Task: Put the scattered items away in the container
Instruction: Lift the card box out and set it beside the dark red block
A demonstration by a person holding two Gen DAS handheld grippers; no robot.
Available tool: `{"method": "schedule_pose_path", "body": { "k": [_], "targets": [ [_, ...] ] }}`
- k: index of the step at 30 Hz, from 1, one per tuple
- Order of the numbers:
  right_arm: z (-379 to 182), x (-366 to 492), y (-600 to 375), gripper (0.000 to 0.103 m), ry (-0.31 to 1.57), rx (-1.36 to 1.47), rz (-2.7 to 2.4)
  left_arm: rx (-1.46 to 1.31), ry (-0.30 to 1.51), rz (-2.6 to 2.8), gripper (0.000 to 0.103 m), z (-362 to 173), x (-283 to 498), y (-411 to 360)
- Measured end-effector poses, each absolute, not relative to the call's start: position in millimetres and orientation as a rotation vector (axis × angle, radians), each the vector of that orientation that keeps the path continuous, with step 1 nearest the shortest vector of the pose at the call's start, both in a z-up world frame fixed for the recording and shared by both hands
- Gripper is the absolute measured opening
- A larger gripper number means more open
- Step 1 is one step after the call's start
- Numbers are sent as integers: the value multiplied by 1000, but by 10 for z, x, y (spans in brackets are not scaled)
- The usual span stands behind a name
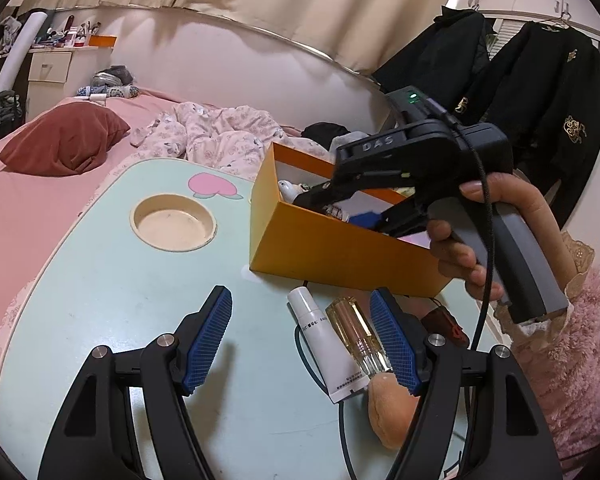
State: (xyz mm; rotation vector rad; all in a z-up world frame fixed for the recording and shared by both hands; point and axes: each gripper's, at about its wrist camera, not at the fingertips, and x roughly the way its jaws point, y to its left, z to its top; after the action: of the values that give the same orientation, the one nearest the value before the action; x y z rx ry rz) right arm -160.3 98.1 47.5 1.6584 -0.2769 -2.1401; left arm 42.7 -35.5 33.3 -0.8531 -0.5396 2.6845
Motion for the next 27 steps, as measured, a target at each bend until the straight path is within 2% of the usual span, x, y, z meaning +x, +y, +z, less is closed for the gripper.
{"method": "schedule_pose_path", "body": {
  "k": [9,15,21,24,27],
  "targets": [
    [978,-1285,1364,43,-428,1460,-2147,-862,-538,2686,72,330,419,-358],
    [1247,-685,1828,43,-464,1279,-2201,-866,-542,2686,72,327,411,-368],
    [1058,8,2414,43,-456,1182,-2332,-880,-541,2686,72,312,398,-367],
    [852,246,2520,43,-523,1180,-2257,-887,-534,2686,72,311,388,-358],
    [788,483,2408,43,-411,1136,-2306,-905,-527,2681,72,303,372,-348]
  ]
}}
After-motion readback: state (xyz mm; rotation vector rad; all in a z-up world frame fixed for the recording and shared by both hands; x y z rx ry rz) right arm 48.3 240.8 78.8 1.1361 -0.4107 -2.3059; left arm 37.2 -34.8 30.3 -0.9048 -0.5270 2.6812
